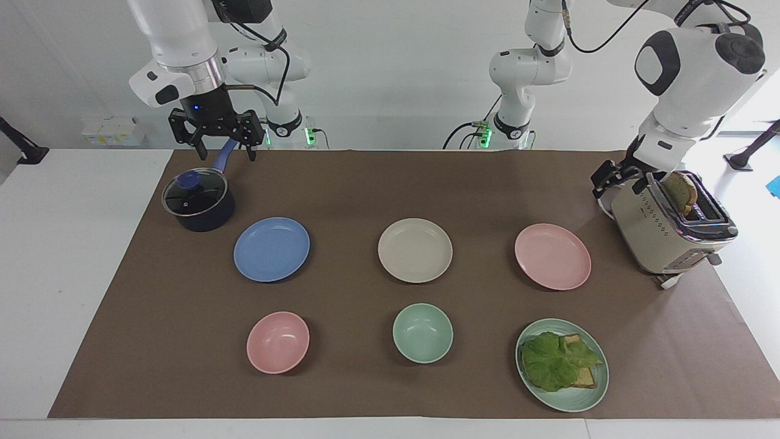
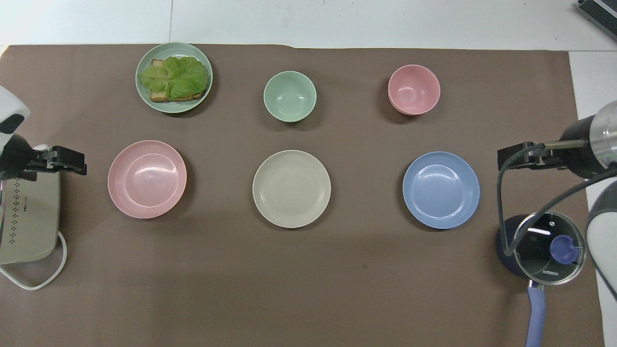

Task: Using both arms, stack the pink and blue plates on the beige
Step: 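Move the left gripper toward the rim of the pink plate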

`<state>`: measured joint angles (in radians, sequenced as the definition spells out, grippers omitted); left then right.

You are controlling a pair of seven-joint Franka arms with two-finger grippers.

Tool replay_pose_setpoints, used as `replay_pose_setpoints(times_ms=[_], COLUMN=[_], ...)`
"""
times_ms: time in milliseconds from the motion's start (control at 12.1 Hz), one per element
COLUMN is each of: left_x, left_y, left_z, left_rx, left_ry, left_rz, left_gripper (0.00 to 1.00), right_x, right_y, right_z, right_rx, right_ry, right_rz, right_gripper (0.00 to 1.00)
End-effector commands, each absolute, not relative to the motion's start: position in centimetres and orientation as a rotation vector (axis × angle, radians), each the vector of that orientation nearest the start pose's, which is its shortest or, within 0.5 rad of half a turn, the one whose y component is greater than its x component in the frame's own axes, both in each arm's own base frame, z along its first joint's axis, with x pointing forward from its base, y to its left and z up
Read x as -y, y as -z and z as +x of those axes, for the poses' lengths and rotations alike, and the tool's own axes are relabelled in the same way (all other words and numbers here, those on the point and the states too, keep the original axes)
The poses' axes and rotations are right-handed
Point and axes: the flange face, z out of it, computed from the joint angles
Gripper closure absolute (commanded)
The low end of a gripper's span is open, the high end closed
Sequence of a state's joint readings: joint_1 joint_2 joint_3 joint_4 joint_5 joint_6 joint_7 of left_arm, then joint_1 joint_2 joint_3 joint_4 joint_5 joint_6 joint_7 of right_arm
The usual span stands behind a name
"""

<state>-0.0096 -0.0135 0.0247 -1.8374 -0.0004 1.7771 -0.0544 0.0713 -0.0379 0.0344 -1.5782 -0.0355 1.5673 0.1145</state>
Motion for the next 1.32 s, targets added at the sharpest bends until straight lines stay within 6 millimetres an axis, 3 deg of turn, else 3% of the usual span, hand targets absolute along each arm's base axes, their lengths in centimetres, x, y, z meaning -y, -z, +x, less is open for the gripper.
replay_pose_setpoints(times_ms=[0, 330, 742, 1154, 1236], left_x=[-1.4, -3.7, -3.2, -2.9, -2.9], left_y=[-47.3, -40.2, -32.4, -30.2, -30.2], left_z=[54.7, 55.6, 55.8, 54.4, 54.5], left_rx=[0.195, 0.257, 0.271, 0.288, 0.302], left_ry=[-0.023, -0.152, -0.168, -0.227, -0.232], left_rz=[-3.150, -3.139, -3.152, -3.151, -3.148], left_gripper=[0.00, 0.00, 0.00, 0.00, 0.49], right_x=[-4.9, -4.9, -4.9, -4.9, -4.9], right_y=[-64.5, -64.4, -64.4, -64.3, -64.4], right_z=[53.5, 53.5, 53.4, 53.4, 53.4], right_rx=[0.014, 0.017, 0.017, 0.014, 0.014], right_ry=[0.030, 0.027, 0.027, 0.025, 0.027], right_rz=[-3.146, -3.146, -3.146, -3.147, -3.147], right_gripper=[0.00, 0.00, 0.00, 0.00, 0.00])
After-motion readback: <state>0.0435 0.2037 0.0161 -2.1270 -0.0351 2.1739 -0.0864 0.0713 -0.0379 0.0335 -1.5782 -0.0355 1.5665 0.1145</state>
